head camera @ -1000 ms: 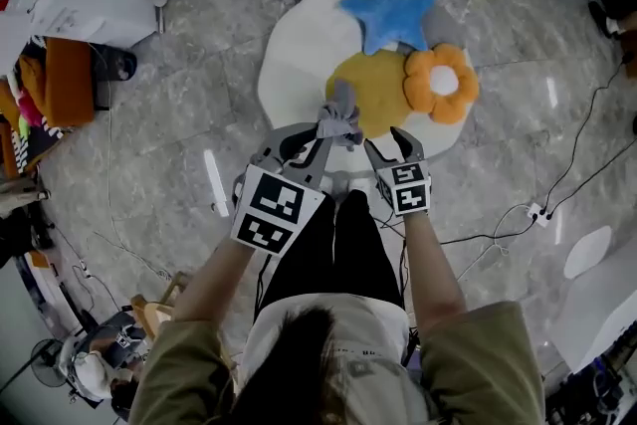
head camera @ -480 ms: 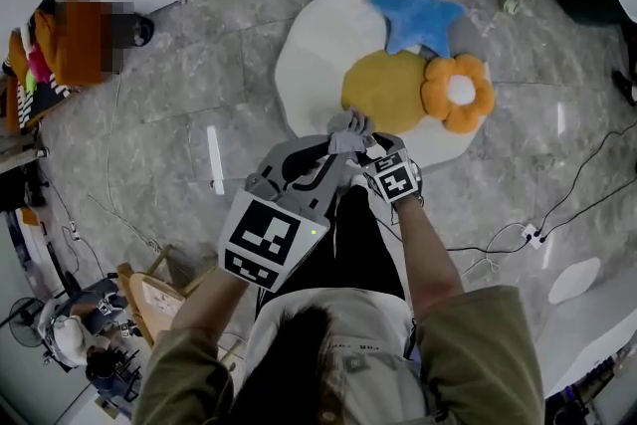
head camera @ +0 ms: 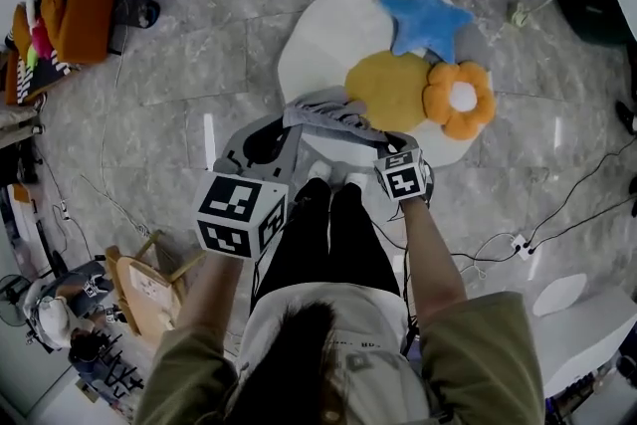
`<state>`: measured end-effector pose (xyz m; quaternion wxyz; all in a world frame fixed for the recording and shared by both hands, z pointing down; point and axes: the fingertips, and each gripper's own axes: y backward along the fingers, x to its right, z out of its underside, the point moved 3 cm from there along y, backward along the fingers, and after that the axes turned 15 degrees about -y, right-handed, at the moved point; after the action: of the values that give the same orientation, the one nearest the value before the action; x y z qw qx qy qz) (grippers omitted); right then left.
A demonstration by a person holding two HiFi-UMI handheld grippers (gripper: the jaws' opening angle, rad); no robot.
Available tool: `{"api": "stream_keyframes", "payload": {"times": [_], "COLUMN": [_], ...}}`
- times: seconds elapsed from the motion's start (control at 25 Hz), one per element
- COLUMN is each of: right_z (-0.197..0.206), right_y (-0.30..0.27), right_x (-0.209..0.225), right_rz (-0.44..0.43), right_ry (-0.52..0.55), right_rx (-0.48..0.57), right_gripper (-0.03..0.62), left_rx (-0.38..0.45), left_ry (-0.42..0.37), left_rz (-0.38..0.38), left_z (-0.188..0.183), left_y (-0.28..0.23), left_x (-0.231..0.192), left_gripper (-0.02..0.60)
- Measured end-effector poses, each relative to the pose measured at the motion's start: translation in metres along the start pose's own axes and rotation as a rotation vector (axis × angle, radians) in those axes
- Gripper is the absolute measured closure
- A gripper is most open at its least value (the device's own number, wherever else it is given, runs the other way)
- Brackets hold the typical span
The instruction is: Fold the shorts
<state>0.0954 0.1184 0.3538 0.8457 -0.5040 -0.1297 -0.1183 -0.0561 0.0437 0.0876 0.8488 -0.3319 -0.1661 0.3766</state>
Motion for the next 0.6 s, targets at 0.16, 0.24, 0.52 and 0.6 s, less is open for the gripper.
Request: {"api": "stream_keyframes", "payload": {"times": [0.16,0.24,0.52,0.6], "right_z": [-0.017,-0.031,-0.132,-0.166], "right_y": [0.018,0.024,0.029,0.03], "right_x": [0.03,0.052,0.112,0.125], "right_rz": [-0.022,-0.031,0.002,0.029], "right_ry": [0.029,0.009,-0.138,-0.139], "right_rx": [-0.038,-0.07,-0.034,0.006], "right_gripper": [0.574,0.574,0.577,0.577], "left_rx": [-0.084,-0.149,-0.267,-0.249], "left_ry": [0.023,0.026,0.047,0.029], "left_rz": [-0.061,-0.059,-0.001,-0.011], "left_z": [0.031,0.049,0.069,0.049], "left_y": [-0.017,-0.035,-0.135,-0.16], "left_x": [-0.036,-0.052,-0.117,-0.135], "left_gripper": [0.557,0.557,0.555,0.555]}}
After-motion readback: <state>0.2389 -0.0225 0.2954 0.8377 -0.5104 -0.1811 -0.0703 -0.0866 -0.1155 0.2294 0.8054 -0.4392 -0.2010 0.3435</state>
